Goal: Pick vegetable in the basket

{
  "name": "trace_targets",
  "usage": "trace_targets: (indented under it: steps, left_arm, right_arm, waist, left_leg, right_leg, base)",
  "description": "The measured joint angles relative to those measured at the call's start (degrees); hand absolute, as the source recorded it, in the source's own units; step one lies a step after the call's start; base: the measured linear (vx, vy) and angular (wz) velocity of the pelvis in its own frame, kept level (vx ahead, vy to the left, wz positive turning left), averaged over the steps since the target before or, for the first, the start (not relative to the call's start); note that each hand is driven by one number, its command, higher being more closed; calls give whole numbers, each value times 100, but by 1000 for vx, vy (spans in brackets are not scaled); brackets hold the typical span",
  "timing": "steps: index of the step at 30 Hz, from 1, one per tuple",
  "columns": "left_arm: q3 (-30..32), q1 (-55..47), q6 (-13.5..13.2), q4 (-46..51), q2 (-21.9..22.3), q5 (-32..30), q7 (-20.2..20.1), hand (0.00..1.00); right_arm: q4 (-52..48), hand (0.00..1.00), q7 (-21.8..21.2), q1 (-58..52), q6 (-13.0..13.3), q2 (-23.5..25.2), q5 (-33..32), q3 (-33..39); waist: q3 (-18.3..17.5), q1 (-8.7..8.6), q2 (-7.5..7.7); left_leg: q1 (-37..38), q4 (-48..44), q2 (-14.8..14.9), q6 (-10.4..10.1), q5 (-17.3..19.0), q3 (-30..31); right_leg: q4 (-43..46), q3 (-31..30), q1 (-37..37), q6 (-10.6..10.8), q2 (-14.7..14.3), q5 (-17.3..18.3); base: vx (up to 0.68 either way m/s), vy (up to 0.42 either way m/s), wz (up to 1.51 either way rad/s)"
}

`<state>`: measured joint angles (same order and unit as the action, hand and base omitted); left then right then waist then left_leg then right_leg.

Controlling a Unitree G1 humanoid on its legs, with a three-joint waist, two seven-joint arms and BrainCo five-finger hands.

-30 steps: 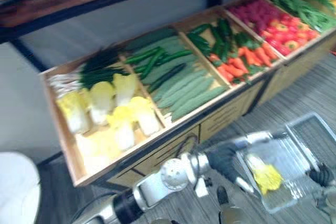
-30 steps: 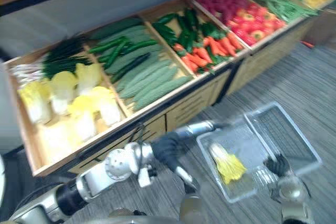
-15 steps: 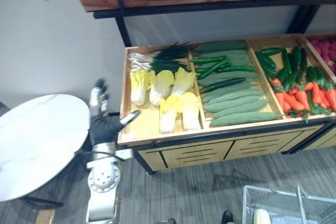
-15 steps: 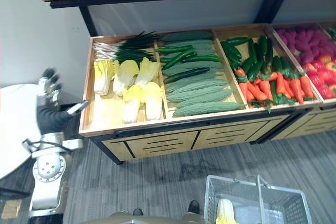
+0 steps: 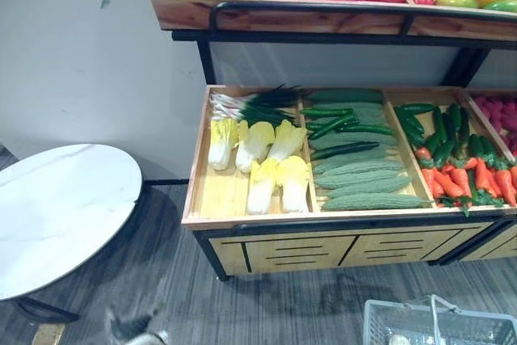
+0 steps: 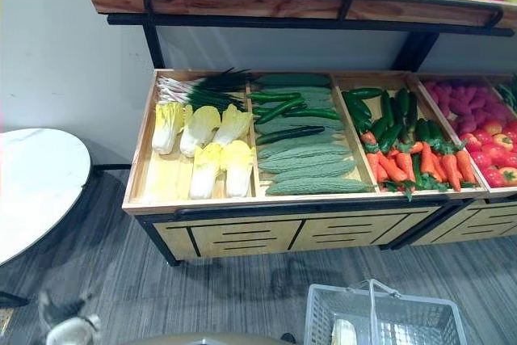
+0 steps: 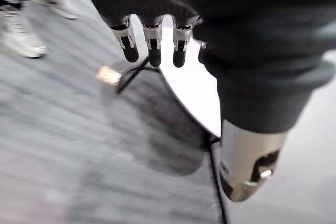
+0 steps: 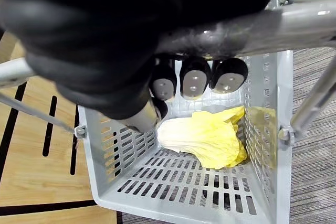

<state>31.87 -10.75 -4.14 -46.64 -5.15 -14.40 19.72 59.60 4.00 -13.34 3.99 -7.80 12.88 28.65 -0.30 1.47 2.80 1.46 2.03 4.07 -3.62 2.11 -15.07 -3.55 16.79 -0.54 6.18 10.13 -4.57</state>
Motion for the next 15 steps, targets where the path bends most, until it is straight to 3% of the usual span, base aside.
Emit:
trace_targets:
  steps: [6, 9, 15]
  left_arm:
    - [-179, -31, 57, -1331, 102, -35, -848, 0]
    - [-478, -27, 49, -1492, 211, -36, -1049, 0]
    - [-1031, 24, -73, -1487, 175, 80, -1230, 0]
  right_arm:
    - [300, 100, -10, 272, 1, -28, 43, -16]
    - [373, 100, -12, 377, 5, -29, 65, -134]
    - [441, 100, -36, 366, 24, -24, 56, -225]
  waist:
    - [11, -32, -9]
    - [44, -143, -32]
    - [133, -162, -92]
  left_leg:
    - [134, 71, 37, 26, -25, -159]
    - [168, 85, 29, 16, -16, -188]
    - [204, 80, 26, 1, -4, -209]
  right_leg:
    - [-45, -177, -15, 48, -107, -34]
    - [-54, -227, -12, 48, -110, -34]
    - [-53, -286, -15, 49, -114, -35]
  base:
    - [61, -26, -14]
    - [-4, -23, -10]
    - [-42, -30, -4]
